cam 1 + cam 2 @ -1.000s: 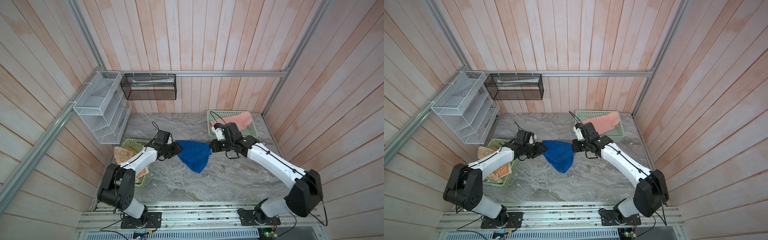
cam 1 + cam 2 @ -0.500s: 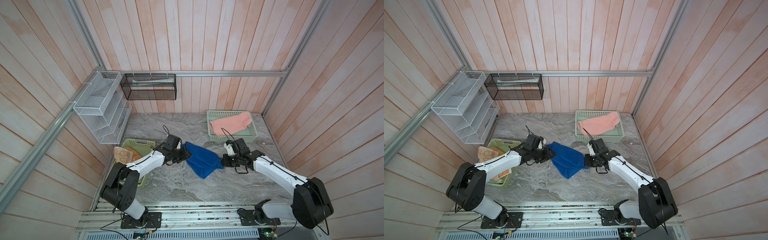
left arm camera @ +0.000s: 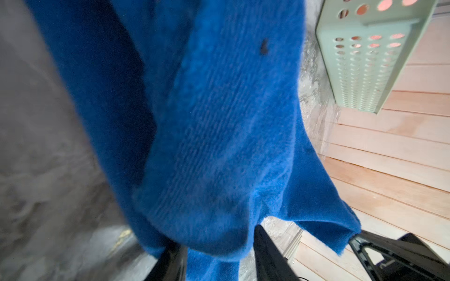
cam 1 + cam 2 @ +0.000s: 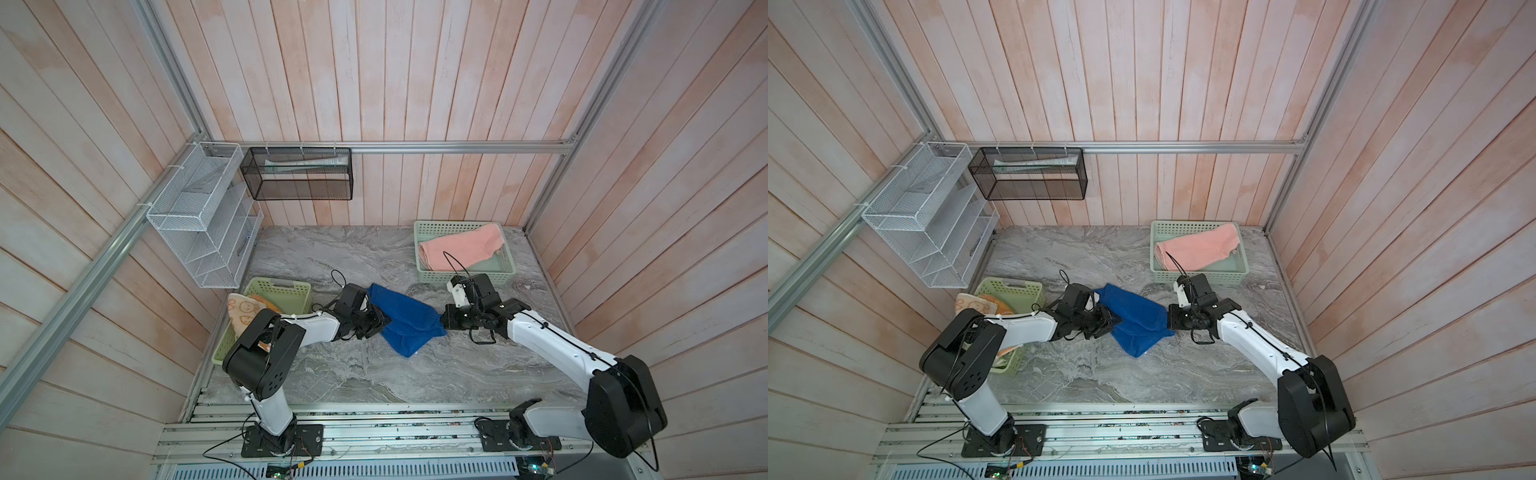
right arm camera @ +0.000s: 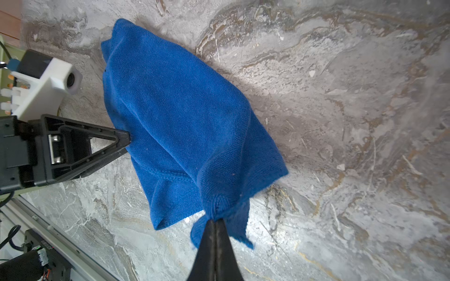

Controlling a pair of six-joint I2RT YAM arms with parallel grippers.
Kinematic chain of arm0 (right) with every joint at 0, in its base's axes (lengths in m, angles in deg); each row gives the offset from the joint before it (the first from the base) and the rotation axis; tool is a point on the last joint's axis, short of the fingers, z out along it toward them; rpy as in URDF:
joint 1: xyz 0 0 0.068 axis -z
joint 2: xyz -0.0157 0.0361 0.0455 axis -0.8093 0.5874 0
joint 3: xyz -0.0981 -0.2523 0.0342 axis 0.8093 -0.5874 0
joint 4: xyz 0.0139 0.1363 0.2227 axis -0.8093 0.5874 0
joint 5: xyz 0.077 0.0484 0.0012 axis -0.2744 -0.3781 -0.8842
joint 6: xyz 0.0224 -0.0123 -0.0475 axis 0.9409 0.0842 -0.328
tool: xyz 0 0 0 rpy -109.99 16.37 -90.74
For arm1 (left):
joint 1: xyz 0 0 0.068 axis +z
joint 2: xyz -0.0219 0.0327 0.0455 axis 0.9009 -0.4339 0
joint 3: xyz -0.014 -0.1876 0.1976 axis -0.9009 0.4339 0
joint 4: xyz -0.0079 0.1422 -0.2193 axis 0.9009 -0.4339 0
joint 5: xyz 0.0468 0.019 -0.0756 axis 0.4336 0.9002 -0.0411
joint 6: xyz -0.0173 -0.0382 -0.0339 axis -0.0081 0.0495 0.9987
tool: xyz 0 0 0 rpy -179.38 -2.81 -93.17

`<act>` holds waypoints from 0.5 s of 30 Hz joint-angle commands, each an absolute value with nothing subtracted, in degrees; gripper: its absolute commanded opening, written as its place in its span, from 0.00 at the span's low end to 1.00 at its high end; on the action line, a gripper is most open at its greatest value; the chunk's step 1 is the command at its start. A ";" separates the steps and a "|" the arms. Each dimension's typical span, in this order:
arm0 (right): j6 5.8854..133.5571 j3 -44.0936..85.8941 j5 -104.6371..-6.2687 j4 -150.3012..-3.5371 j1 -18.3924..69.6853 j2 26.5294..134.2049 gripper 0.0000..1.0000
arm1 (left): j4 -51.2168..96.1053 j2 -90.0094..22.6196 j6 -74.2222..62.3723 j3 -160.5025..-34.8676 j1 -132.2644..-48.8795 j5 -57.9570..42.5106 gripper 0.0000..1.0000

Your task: Fold and stack the towels

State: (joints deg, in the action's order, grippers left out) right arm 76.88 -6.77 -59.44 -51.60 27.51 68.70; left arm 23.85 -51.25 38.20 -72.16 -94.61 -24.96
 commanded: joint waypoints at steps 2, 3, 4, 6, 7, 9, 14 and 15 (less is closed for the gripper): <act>75.61 -3.68 -59.80 -50.38 27.49 68.48 0.00 | 26.31 -49.76 39.03 -73.13 -94.34 -22.46 0.13; 75.39 -3.10 -59.88 -49.90 27.49 67.98 0.00 | 25.17 -48.58 38.30 -73.42 -94.29 -21.37 0.04; 75.07 -2.40 -59.84 -49.24 27.49 67.38 0.00 | 23.38 -47.24 37.19 -73.99 -94.27 -20.24 0.00; 74.02 -0.82 -59.74 -47.67 27.33 65.89 0.00 | 17.51 -44.21 34.20 -76.00 -94.25 -17.52 0.00; 73.57 0.25 -58.96 -46.54 27.08 64.89 0.00 | 13.27 -42.30 32.11 -77.43 -94.14 -15.98 0.00; 72.80 2.78 -57.44 -43.25 26.71 62.84 0.00 | 4.69 -38.59 27.66 -81.56 -94.01 -13.69 0.00; 72.29 12.85 -58.25 -31.33 24.38 59.03 0.00 | -27.31 -35.95 11.85 -104.30 -91.36 -13.50 0.00; 72.75 13.66 -59.88 -30.00 24.00 58.40 0.00 | -35.36 -37.56 9.07 -110.35 -91.35 -11.79 0.00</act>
